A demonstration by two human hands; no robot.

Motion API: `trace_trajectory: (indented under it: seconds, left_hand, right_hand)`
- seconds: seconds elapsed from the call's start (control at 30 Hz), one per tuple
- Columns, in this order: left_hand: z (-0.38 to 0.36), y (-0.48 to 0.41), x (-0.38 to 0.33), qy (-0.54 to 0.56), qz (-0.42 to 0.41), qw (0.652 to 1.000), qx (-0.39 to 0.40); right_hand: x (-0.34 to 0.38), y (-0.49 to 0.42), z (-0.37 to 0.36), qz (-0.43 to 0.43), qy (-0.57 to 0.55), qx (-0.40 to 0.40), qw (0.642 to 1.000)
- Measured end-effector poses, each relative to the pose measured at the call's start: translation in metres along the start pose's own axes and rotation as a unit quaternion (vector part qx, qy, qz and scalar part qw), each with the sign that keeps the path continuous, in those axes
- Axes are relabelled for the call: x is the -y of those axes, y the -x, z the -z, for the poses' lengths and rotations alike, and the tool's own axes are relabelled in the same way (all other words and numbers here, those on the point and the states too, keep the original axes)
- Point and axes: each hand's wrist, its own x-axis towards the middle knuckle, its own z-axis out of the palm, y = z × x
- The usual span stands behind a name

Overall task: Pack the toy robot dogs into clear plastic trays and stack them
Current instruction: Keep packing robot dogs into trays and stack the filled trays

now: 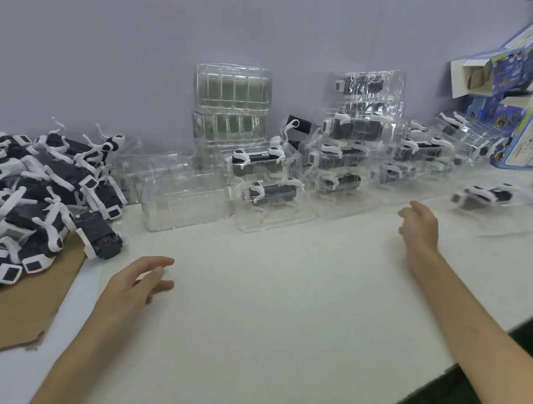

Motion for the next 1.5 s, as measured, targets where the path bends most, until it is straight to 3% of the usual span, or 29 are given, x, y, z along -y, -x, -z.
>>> trace_trajectory:
  seconds: [0.17,0.37,0.47,0.6,0.67,0.83,1.0,1.13,1.3,1.5]
  left_hand:
    - [0.0,-0.004,0.004,-0.011,-0.005,1.0,-0.001]
    - [0.001,-0.003,0.005,0.027,0.001,1.0,-0.009]
    - [0.003,-0.002,0.004,0.069,0.0,0.993,-0.096]
    - [0.013,-0.003,0.003,0.142,0.013,0.959,-0.243]
    - [0.02,-0.004,0.004,0.191,0.029,0.937,-0.29]
    - [0.029,-0.009,0.003,0.299,0.081,0.892,-0.33]
    - [0.03,-0.012,0.005,0.337,0.109,0.882,-0.311]
    - [0.033,-0.013,0.007,0.368,0.116,0.875,-0.291]
    - [0.033,-0.012,0.004,0.344,0.121,0.905,-0.22]
    - [0.029,-0.025,0.001,0.19,0.096,0.956,-0.2]
  right_hand:
    - [0.006,0.052,-0.032,0.137,0.088,0.157,0.974]
    - [0.043,0.141,-0.082,0.261,0.141,0.375,0.879]
    - [0.06,0.183,-0.12,0.316,0.12,0.422,0.841]
    - [0.075,0.22,-0.186,0.373,0.121,0.443,0.806]
    - [0.077,0.233,-0.22,0.356,0.153,0.461,0.798]
    - [0.066,0.247,-0.285,0.201,0.172,0.518,0.813]
    - [0.048,0.254,-0.306,0.28,0.137,0.454,0.835]
    - [0.056,0.252,-0.289,0.242,0.055,0.439,0.864]
    - [0.054,0.231,-0.233,0.171,-0.024,0.525,0.833]
    - [0.035,0.192,-0.168,0.06,-0.073,0.526,0.845]
